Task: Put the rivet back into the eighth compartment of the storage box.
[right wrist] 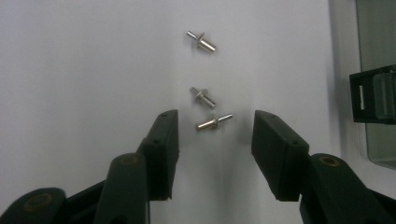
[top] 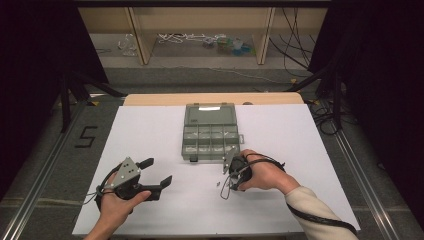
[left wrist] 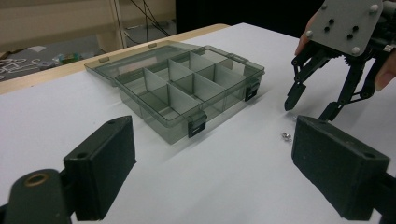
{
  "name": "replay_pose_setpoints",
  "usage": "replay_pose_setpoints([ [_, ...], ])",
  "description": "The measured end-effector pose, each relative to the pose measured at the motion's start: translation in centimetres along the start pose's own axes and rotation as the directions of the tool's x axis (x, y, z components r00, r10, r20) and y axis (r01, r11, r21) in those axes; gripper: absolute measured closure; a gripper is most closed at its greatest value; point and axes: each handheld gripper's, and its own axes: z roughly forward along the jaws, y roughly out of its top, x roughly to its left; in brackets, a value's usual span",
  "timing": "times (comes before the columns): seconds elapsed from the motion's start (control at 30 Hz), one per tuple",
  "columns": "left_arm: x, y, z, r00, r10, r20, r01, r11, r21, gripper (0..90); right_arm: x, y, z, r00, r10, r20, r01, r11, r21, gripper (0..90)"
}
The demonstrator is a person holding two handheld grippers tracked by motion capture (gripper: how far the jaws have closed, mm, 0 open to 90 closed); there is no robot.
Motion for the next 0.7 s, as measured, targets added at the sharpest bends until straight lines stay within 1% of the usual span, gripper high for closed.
replay_pose_setpoints([
  [0.07,0.0,0.02,-0.06,1.0,0.003,-0.005,-0.003,1.0,0.006,13.2,0.01,0.05,0.12,0.9999,0.006,-0.01,-0.006,1.0,0.005,54.7],
  [0.1,-0.01,0.02,-0.08,1.0,0.003,-0.006,-0.003,1.0,0.008,13.3,-0.03,0.09,0.17,0.9999,-0.002,-0.012,0.002,1.0,0.005,55.6],
  [0.13,0.01,0.01,-0.01,1.0,0.001,0.0,-0.001,1.0,0.0,13.3,-0.02,0.12,0.21,0.9999,-0.001,-0.013,0.001,1.0,0.006,56.5],
  [0.17,0.0,-0.01,0.0,1.0,-0.004,0.001,0.004,1.0,0.0,13.4,-0.04,0.16,0.22,0.9999,-0.002,-0.016,0.002,1.0,0.006,57.6],
  [0.2,-0.08,-0.04,-0.01,0.9999,-0.017,-0.002,0.017,0.9999,0.002,13.5,-0.06,0.19,0.19,0.9998,-0.002,-0.018,0.002,1.0,0.002,58.9],
  [0.27,-0.01,-0.01,-0.01,1.0,-0.004,-0.001,0.004,1.0,0.001,13.5,-0.03,0.25,0.18,0.9998,0.011,-0.018,-0.011,0.9999,0.004,60.6],
  [0.3,0.0,-0.01,0.0,1.0,-0.002,0.001,0.002,1.0,0.0,13.6,-0.16,0.3,0.22,0.9999,-0.002,-0.016,0.002,1.0,0.004,61.3],
  [0.37,0.02,0.0,-0.02,1.0,0.001,0.0,-0.001,1.0,0.001,13.6,-0.17,0.36,0.28,0.9998,0.0,-0.02,0.0,1.0,0.009,62.6],
  [0.4,0.02,0.0,-0.01,1.0,0.0,0.001,0.0,1.0,0.0,13.6,-0.18,0.4,0.26,0.9997,-0.001,-0.024,0.001,0.9999,0.011,63.3],
  [0.43,-0.07,-0.04,-0.01,0.9999,-0.015,0.0,0.015,0.9999,0.002,13.6,-0.21,0.43,0.29,0.9996,-0.001,-0.027,0.002,0.9999,0.011,64.2],
  [0.47,-0.08,-0.04,-0.01,0.9999,-0.017,-0.001,0.017,0.9999,0.002,13.7,-0.15,0.44,0.31,0.9995,0.007,-0.029,-0.007,0.9999,0.014,65.0],
  [0.5,-0.08,-0.04,0.0,0.9999,-0.016,0.0,0.016,0.9999,0.002,13.7,-0.19,0.49,0.32,0.9996,0.002,-0.026,-0.002,0.9999,0.014,65.7],
  [0.57,-0.08,-0.04,-0.01,0.9999,-0.016,0.0,0.016,0.9999,0.002,13.7,-0.24,0.51,0.32,0.9992,-0.004,-0.039,0.004,0.9999,0.015,67.2],
  [0.6,-0.04,-0.02,-0.01,1.0,-0.009,0.0,0.009,1.0,0.001,13.7,-0.26,0.53,0.33,0.9991,-0.003,-0.042,0.004,0.9998,0.017,67.8],
  [0.63,-0.08,-0.04,-0.01,0.9999,-0.017,-0.001,0.017,0.9999,0.002,13.7,-0.27,0.56,0.32,0.9988,-0.003,-0.048,0.005,0.9998,0.021,68.3],
  [0.7,-0.07,-0.04,-0.01,0.9999,-0.016,0.0,0.016,0.9999,0.002,13.8,-0.26,0.61,0.33,0.9987,-0.004,-0.051,0.005,0.9997,0.024,70.0],
])
